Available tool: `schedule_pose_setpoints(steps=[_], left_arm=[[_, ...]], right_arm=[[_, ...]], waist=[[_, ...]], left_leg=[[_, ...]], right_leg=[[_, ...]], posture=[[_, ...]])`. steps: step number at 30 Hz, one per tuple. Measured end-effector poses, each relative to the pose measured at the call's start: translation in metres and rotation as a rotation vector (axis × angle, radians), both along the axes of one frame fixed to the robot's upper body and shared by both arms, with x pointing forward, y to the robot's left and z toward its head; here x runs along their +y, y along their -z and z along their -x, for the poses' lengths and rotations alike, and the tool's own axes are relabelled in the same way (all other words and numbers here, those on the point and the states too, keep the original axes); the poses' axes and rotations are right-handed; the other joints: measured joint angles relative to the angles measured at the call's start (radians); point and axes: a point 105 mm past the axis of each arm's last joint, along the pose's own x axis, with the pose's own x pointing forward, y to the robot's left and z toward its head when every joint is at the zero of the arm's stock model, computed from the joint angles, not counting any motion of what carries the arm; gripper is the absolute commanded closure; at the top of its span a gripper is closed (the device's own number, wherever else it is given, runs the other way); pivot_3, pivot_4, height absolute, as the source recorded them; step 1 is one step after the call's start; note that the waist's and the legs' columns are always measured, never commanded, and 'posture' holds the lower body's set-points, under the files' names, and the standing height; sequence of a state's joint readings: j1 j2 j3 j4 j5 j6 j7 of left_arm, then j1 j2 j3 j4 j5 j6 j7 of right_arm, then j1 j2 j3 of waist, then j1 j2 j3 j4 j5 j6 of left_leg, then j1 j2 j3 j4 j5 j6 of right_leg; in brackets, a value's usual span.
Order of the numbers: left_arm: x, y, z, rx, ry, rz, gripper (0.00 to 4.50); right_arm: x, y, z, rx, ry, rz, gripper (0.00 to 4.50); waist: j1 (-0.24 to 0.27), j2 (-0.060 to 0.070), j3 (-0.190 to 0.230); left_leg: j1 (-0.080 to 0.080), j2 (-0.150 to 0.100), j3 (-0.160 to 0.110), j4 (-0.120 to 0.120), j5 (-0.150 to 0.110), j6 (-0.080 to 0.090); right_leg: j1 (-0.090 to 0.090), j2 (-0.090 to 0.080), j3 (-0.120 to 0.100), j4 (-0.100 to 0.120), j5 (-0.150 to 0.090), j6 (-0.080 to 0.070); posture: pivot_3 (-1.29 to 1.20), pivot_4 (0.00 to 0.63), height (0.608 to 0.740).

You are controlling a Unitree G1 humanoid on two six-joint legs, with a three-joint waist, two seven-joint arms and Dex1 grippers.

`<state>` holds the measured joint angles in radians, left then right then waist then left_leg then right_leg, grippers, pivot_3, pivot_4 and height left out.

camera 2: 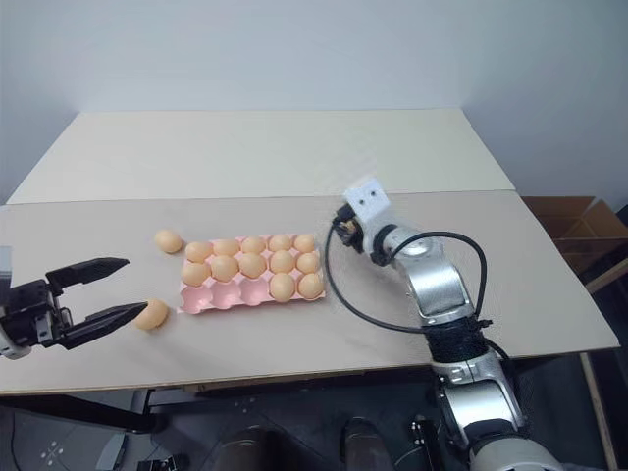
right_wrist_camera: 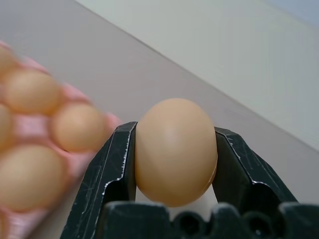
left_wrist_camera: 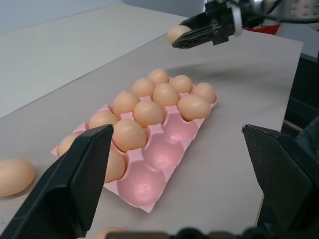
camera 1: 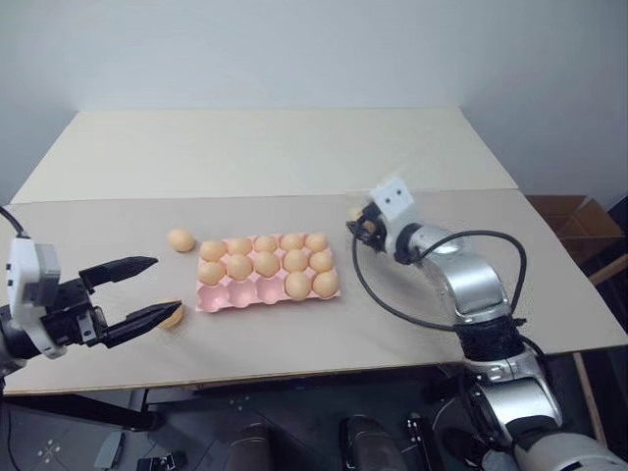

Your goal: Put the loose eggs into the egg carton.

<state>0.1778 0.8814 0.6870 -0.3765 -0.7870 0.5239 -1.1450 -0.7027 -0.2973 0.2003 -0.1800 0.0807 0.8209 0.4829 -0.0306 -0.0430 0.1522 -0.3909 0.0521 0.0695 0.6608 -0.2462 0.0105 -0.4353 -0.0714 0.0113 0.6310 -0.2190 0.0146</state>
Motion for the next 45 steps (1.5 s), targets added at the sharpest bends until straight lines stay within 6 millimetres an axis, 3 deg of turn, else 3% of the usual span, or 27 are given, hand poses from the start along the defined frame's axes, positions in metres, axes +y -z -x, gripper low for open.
schedule_pose_setpoints(steps=[6,11,14,18,19,23,27,34,39,45], left_arm=[[0.002,0.0,-0.002,-0.002,-0.02,0.002,0.0],[0.003,0.002,-0.001,0.006,-0.03,0.003,0.0],[0.003,0.003,-0.001,0.009,-0.035,0.003,0.0],[0.003,0.003,-0.002,0.006,-0.039,0.002,0.0],[0.003,0.003,-0.002,0.006,-0.039,0.002,0.0],[0.003,0.002,-0.002,0.0,-0.037,0.001,0.0],[0.006,0.001,-0.004,-0.01,-0.041,-0.003,0.0],[0.032,0.023,0.009,0.107,-0.099,-0.026,0.0],[0.04,0.028,0.014,0.101,-0.152,-0.037,0.0],[0.024,0.037,0.018,0.149,-0.264,-0.077,0.0]], right_arm=[[0.088,0.018,0.049,0.051,-0.279,0.035,2.55],[0.103,0.047,0.061,0.079,-0.334,0.162,2.55],[0.105,0.057,0.062,0.097,-0.337,0.195,1.65],[0.108,0.05,0.063,0.085,-0.339,0.16,0.27],[0.105,0.042,0.062,0.064,-0.329,0.14,0.03],[0.087,0.003,0.066,-0.004,-0.331,0.033,0.03],[0.046,-0.031,0.079,-0.063,-0.37,-0.038,0.03],[-0.045,-0.005,0.089,0.01,-0.351,0.088,0.03],[-0.072,0.005,0.1,0.0,-0.416,0.098,0.03],[-0.081,0.012,0.101,0.0,-0.435,0.098,0.03]], waist=[[-0.009,0.0,0.0],[-0.003,-0.001,-0.001],[-0.007,-0.003,-0.002],[-0.009,-0.003,-0.002],[-0.009,-0.003,-0.002],[-0.008,-0.003,-0.002],[0.004,-0.003,-0.002],[0.013,-0.002,-0.001],[0.014,-0.002,-0.001],[0.017,-0.002,-0.001]], left_leg=[[0.0,0.0,0.0,0.0,0.001,-0.001],[0.0,-0.003,0.001,0.0,0.001,-0.002],[0.0,-0.002,0.001,0.0,0.001,-0.002],[0.0,-0.001,0.0,0.0,0.001,-0.002],[0.0,-0.001,0.0,0.0,0.001,-0.002],[-0.001,-0.001,0.0,0.0,0.001,-0.002],[-0.001,-0.002,0.0,0.0,0.001,-0.002],[0.0,-0.002,0.001,0.0,0.001,-0.002],[0.002,-0.001,0.001,0.0,0.001,-0.002],[0.004,-0.002,0.001,0.0,0.001,-0.002]], right_leg=[[0.0,-0.001,0.0,0.0,0.0,-0.001],[0.001,-0.004,-0.001,-0.001,0.0,0.0],[0.0,-0.004,-0.001,-0.001,0.001,0.0],[-0.001,-0.002,-0.001,0.001,0.0,-0.001],[-0.001,-0.002,-0.001,0.001,0.0,-0.001],[-0.001,-0.002,-0.001,0.0,0.0,-0.001],[0.001,-0.004,-0.002,-0.002,0.0,0.0],[0.001,-0.003,-0.002,-0.004,-0.001,-0.001],[0.002,-0.002,-0.001,-0.002,-0.005,0.001],[0.005,-0.004,0.001,-0.003,-0.005,0.0]], posture=[[0.0,0.15,0.74],[0.0,0.15,0.74],[0.0,0.15,0.74],[0.0,0.15,0.74],[0.0,0.15,0.74],[0.0,0.15,0.74],[0.0,0.15,0.74],[0.0,0.15,0.74],[0.0,0.15,0.74],[0.0,0.15,0.74]])
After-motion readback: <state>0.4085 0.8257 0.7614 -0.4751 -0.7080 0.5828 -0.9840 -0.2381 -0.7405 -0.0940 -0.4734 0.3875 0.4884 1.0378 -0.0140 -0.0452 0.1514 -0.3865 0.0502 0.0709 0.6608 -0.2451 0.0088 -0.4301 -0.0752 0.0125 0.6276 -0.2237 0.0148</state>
